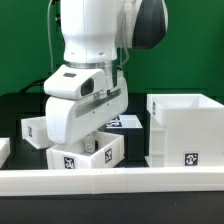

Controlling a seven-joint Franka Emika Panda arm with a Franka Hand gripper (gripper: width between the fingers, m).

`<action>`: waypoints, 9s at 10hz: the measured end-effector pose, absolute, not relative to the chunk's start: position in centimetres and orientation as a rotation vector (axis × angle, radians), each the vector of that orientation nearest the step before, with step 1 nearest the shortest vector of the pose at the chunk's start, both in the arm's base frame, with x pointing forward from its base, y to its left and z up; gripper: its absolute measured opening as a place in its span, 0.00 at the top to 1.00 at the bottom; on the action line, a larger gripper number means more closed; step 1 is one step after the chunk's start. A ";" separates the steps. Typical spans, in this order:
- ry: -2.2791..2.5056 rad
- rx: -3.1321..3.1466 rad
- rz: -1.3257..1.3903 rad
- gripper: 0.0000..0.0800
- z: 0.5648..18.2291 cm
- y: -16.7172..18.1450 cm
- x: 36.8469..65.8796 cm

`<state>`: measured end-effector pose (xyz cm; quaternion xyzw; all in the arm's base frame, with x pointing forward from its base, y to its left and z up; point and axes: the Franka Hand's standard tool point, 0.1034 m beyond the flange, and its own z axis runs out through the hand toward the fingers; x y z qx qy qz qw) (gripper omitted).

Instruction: Assemble drawer

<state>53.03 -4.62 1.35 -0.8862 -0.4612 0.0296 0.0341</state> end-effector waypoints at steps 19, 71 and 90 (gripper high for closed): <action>-2.284 -2.230 0.098 0.95 0.6 -1.5 54.3; -2.273 -2.205 0.098 0.19 5.0 -5.4 58.9; -2.103 -2.082 -0.156 0.19 1.4 0.0 59.3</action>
Offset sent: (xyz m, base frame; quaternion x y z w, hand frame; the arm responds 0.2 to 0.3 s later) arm 0.0000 0.0000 0.0000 0.0000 0.0000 -0.1938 0.9810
